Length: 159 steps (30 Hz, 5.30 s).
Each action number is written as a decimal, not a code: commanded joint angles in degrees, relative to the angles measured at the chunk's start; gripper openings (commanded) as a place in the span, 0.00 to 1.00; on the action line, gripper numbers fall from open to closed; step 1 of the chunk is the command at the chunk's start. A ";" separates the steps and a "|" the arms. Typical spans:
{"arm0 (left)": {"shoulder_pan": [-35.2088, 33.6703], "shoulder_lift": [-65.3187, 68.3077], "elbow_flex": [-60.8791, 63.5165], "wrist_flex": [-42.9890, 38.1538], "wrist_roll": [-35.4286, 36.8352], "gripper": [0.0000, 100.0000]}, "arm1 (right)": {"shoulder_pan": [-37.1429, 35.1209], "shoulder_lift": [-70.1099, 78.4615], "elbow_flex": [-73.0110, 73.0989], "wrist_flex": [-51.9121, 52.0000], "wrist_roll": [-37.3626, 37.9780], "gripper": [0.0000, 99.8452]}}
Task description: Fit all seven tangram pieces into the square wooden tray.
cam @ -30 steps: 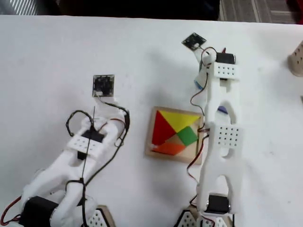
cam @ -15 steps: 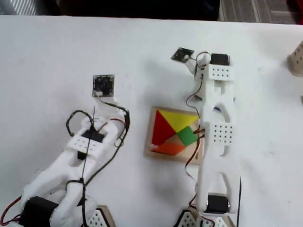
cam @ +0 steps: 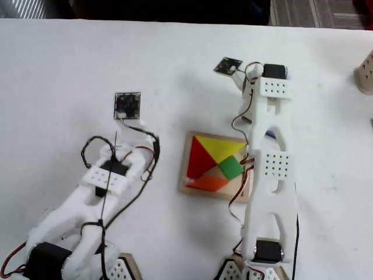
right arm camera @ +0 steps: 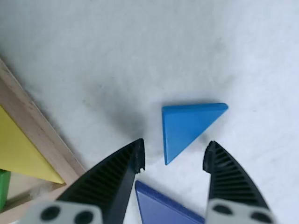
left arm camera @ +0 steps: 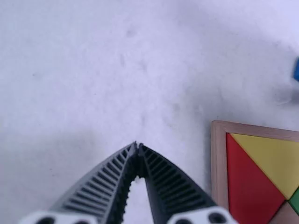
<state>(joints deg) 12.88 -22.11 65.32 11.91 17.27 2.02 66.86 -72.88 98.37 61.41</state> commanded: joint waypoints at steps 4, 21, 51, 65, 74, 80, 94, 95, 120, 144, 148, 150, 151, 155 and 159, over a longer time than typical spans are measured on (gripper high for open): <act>0.31 -1.54 -0.53 -1.49 -0.79 0.02 | -0.40 -0.75 -0.97 -4.62 -5.27 0.21; 0.31 -1.54 -0.62 -1.58 -0.79 0.02 | -2.77 -0.48 -0.97 -10.68 -43.52 0.21; -0.31 -1.54 -0.97 -1.58 -0.79 0.02 | -6.20 -0.66 -1.05 -1.36 -35.16 0.24; -0.31 -1.54 -0.97 -1.58 -0.79 0.02 | -3.56 1.01 -0.79 -8.48 -42.29 0.23; -0.84 -1.63 -0.97 -1.58 -0.79 0.02 | -2.95 1.63 -0.97 -5.76 -41.85 0.15; -0.84 -1.63 -0.97 -1.58 -0.79 0.02 | -2.95 1.80 -0.97 -4.35 -39.12 0.13; -0.84 -1.63 -1.05 -1.67 -0.79 0.02 | -1.80 -3.12 -0.70 -0.04 -39.21 0.02; -0.84 -1.63 -1.05 -1.67 -0.79 0.02 | -1.71 -3.91 -0.62 0.04 -39.21 0.02; -0.84 -1.63 -0.62 -3.69 -0.79 0.02 | 4.00 -31.78 44.92 -0.31 -34.29 0.02; -0.92 -1.63 -0.62 -3.78 -0.79 0.02 | 8.22 -31.96 48.53 -3.65 -51.87 0.16; -0.92 -1.63 -0.62 -3.87 -0.79 0.02 | 7.16 -31.96 54.68 -9.10 -53.89 0.16; -0.92 -1.63 -0.62 -3.96 -0.79 0.02 | 6.20 -33.36 58.37 -11.47 -54.51 0.16; -0.92 -1.63 -0.62 -3.96 -0.79 0.02 | 5.85 -34.95 60.92 -13.32 -55.65 0.16; -0.92 -1.63 -0.62 -3.96 -0.79 0.02 | 5.14 -46.46 74.20 -21.76 -57.41 0.16; -0.92 -1.63 -0.62 -3.96 -0.79 0.02 | 4.88 -57.19 85.36 -28.35 -57.49 0.16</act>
<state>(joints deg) 12.62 -22.11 65.32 9.45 17.27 7.82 18.68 6.77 74.20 4.62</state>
